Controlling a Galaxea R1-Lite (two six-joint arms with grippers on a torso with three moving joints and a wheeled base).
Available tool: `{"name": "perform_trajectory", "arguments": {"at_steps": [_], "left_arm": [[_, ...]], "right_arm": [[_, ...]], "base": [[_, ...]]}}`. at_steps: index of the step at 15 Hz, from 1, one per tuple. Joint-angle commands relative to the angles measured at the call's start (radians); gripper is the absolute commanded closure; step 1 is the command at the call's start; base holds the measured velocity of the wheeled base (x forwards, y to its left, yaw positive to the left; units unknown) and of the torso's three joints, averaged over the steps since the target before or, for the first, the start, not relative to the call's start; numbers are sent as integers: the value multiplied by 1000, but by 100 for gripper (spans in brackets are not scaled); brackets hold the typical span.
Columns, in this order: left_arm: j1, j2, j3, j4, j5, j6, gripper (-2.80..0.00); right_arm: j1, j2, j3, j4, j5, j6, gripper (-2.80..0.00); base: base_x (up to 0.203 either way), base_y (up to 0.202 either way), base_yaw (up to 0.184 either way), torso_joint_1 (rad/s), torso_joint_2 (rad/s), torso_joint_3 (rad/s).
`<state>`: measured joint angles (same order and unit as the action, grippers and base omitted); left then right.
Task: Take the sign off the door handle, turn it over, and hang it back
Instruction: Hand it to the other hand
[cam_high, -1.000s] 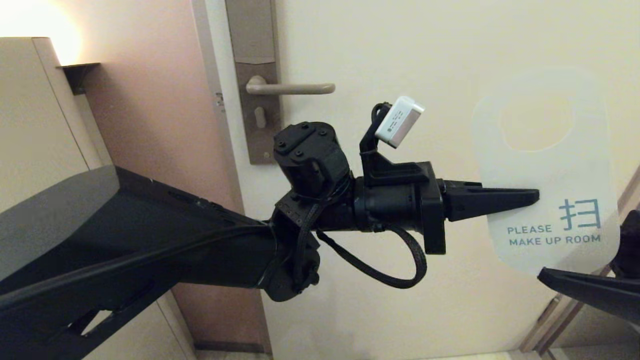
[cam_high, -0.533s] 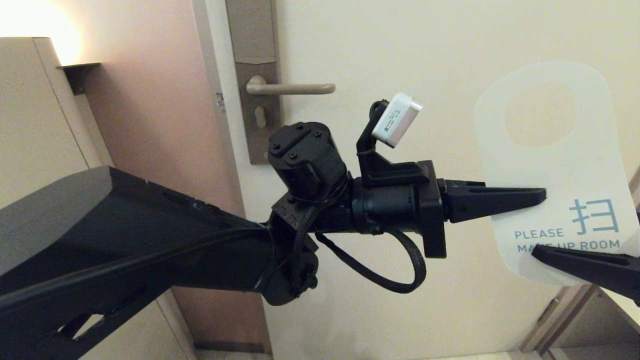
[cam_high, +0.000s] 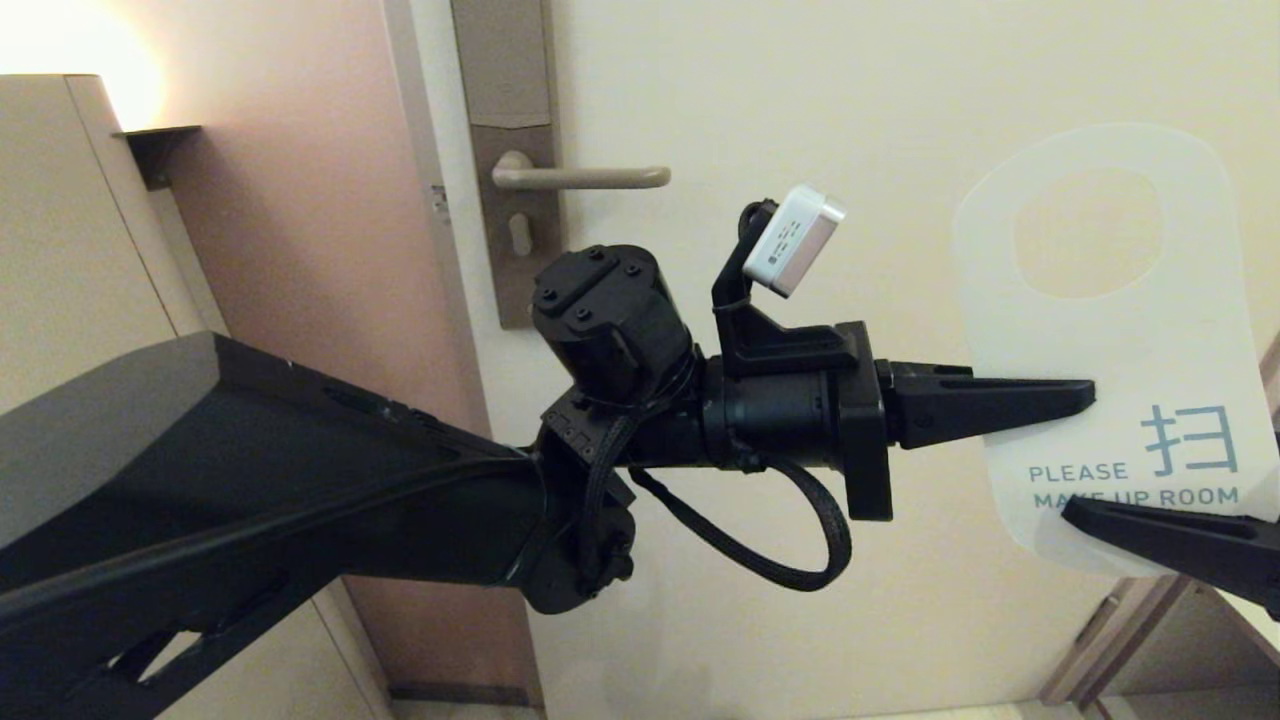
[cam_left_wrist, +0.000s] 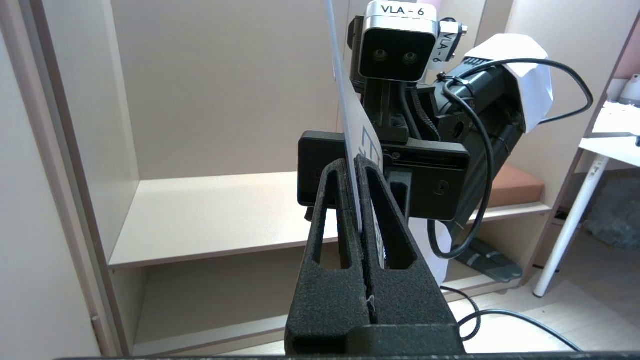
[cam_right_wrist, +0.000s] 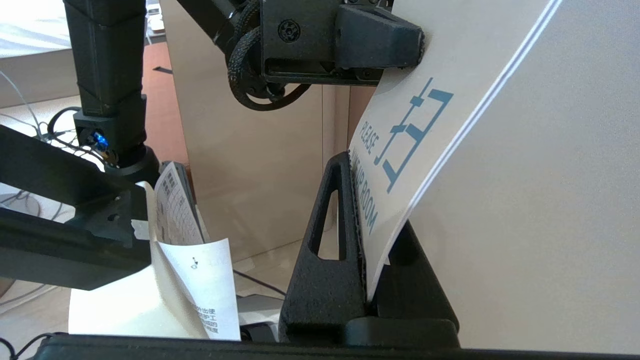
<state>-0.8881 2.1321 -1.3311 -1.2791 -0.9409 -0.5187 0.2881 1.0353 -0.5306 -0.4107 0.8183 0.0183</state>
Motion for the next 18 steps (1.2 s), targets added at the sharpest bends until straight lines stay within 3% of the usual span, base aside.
{"name": "perform_trajectory", "arguments": {"at_steps": [1,2,6,10,18], "left_arm": [[0,-1,3,-8,-4,0,0],[-2,-1,7,-8,-3,2,-280],[0,-4,10,-28,-7,-7,-280],[1,-7,62,-118,-11,-71,-280],[66,-44,154,-163,-12,-61,-280]], "right_arm": [[0,-1,1,-2,5,0,0],[0,-1,2,-2,4,0,0],[0,-4,12,-2,4,0,0],[0,-11,17,-2,4,0,0],[-1,-17,32,-2,-1,0,0]], "base": [[0,0,0,0,0,0],[0,0,0,0,0,0],[0,0,0,0,0,0],[0,0,0,0,0,0],[0,0,0,0,0,0]]}}
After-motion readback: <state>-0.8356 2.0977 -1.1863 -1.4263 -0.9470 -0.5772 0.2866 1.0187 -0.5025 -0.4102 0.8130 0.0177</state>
